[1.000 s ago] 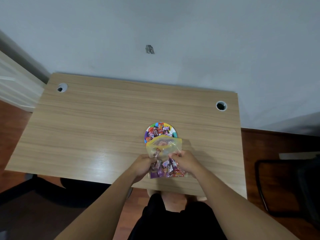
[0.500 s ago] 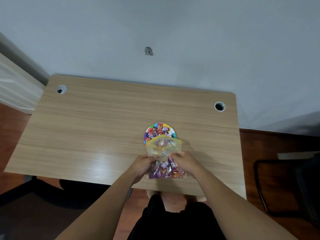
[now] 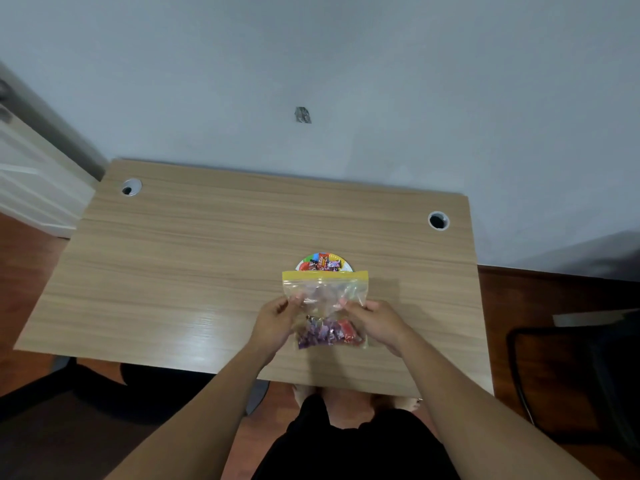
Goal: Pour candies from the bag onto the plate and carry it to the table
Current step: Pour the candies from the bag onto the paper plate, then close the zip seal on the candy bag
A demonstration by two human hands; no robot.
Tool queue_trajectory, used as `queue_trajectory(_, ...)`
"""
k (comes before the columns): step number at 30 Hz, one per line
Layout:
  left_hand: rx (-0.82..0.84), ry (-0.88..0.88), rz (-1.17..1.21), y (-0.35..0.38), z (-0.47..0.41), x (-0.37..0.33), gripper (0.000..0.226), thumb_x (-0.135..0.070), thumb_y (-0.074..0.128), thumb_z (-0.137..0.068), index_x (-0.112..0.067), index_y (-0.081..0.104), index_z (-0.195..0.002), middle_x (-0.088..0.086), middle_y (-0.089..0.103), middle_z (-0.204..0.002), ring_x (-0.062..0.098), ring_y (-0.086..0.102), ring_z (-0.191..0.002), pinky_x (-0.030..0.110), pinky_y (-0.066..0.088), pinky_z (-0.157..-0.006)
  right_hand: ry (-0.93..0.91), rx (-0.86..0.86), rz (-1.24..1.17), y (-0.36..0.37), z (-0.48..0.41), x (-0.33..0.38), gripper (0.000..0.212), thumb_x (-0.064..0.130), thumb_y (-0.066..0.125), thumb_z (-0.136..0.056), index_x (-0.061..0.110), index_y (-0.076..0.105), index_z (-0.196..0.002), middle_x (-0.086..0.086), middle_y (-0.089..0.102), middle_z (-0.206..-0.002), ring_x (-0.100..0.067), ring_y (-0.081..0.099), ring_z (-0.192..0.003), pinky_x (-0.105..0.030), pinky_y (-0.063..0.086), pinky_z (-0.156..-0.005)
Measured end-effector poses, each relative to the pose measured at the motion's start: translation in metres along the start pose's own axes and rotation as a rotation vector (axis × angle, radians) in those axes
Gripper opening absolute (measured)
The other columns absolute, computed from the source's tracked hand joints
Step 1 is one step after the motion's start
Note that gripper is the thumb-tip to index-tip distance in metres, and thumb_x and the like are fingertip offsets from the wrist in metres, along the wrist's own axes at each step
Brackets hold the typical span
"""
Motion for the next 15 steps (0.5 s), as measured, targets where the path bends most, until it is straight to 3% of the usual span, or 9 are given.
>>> queue_trajectory(3,-0.052,0.141,-0.064,-0.018,-0.002,-0.023,0.025,-0.041,0.073,-0.100,-0.022,0.088,-0.105,0.003,0.086,-0.106,0.029,0.080,-0.107,0.057,0.059,-0.103,-0.032,-0.029,0.005,-0.009,-0.002,0.013,0.054,0.060,0.081,-0.085,0.015,0.072,-0.056,0.012,0.061,-0.053,-0.006,0.047,-0.052,-0.028,0.036,-0.059)
queue_trajectory(6,-0.010,0.217,-0.090,-0.021,-0.004,-0.042,0.022,-0.022,0.069,-0.105,-0.006,0.084,-0.108,-0.005,0.083,-0.092,0.019,0.077,-0.092,0.045,0.060,-0.091,-0.084,-0.019,0.035,-0.013,0.002,0.031,0.052,0.067,0.085,-0.077,0.015,0.084,-0.075,0.003,0.074,-0.066,-0.011,0.051,-0.064,-0.030,0.037,-0.063)
queue_trajectory(9,0.043,0.282,-0.178,-0.023,-0.007,-0.058,0.022,-0.009,0.065,-0.106,0.012,0.073,-0.108,-0.010,0.074,-0.079,-0.001,0.065,-0.073,0.017,0.053,-0.073,-0.131,0.001,-0.049,-0.013,0.005,0.048,0.024,0.046,0.089,-0.082,0.024,0.086,-0.089,0.005,0.083,-0.089,-0.009,0.067,-0.086,-0.030,0.051,-0.080)
queue_trajectory(11,0.047,0.303,-0.210,-0.032,-0.011,-0.063,0.028,-0.011,0.068,-0.104,0.017,0.067,-0.102,-0.001,0.068,-0.080,0.001,0.057,-0.069,0.017,0.046,-0.068,-0.172,0.004,-0.099,-0.013,0.008,0.061,0.028,0.044,0.090,-0.081,0.024,0.086,-0.101,0.002,0.083,-0.099,-0.008,0.067,-0.093,-0.034,0.052,-0.092)
queue_trajectory(15,0.024,0.346,-0.238,-0.051,-0.009,-0.080,0.022,-0.012,0.074,-0.100,0.009,0.076,-0.095,-0.002,0.073,-0.081,0.001,0.060,-0.072,0.015,0.047,-0.072,-0.217,-0.007,-0.022,-0.012,0.009,0.079,0.036,0.050,0.090,-0.080,0.020,0.088,-0.101,0.000,0.081,-0.093,-0.007,0.066,-0.086,-0.038,0.057,-0.088)
Point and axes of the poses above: each hand's wrist, its own z-axis away from the middle knuckle, its own y-axis out of the palm, x = y × z, the point moved 9 cm from there along -z, towards the middle knuckle
